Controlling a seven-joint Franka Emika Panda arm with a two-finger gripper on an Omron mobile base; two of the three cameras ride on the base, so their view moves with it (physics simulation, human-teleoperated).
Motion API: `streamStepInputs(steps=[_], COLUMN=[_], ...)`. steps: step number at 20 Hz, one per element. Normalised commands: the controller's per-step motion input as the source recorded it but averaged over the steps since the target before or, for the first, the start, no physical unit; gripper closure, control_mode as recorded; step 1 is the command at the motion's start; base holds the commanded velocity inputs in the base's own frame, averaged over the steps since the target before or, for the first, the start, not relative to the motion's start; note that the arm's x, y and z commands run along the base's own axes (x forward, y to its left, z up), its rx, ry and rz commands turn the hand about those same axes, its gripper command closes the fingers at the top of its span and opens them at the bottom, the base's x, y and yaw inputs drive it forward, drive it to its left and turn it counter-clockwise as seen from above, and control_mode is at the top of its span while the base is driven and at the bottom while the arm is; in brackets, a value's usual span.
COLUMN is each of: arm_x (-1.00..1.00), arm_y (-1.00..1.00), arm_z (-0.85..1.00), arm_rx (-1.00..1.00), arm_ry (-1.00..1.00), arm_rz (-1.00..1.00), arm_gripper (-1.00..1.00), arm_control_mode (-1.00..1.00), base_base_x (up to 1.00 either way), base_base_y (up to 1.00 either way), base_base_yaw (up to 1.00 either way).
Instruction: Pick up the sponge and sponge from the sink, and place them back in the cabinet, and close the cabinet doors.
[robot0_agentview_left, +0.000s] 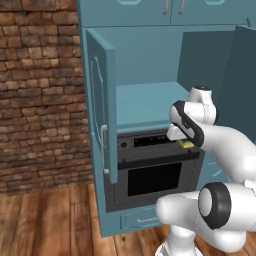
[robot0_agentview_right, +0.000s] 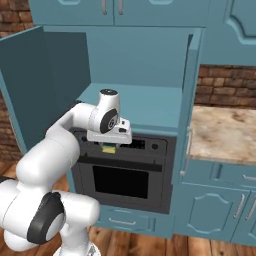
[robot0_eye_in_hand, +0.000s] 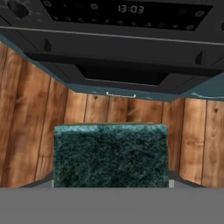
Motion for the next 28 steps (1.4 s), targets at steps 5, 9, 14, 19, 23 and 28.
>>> streamStepInputs(steps=[5, 9, 14, 19, 23, 28], arm_x=[0.00, 0.00, 0.00, 0.00, 0.00, 0.00], arm_y=[0.00, 0.00, 0.00, 0.00, 0.00, 0.00], arm_z=[0.00, 0.00, 0.00, 0.00, 0.00, 0.00], arm_rx=[0.00, 0.00, 0.00, 0.00, 0.00, 0.00], arm_ry=[0.00, 0.00, 0.00, 0.00, 0.00, 0.00], arm_rz=[0.00, 0.00, 0.00, 0.00, 0.00, 0.00], arm_gripper=[1.00, 1.00, 1.00, 1.00, 1.00, 1.00], arm_control_mode=[1.00, 1.00, 1.00, 1.00, 1.00, 1.00], base_base_x=[0.26, 0.21, 0.17, 0.16, 0.19, 0.26], base_base_y=[-0.25, -0.30, -0.32, -0.27, -0.12, -0.04], base_base_yaw=[0.03, 0.04, 0.05, 0.02, 0.00, 0.00])
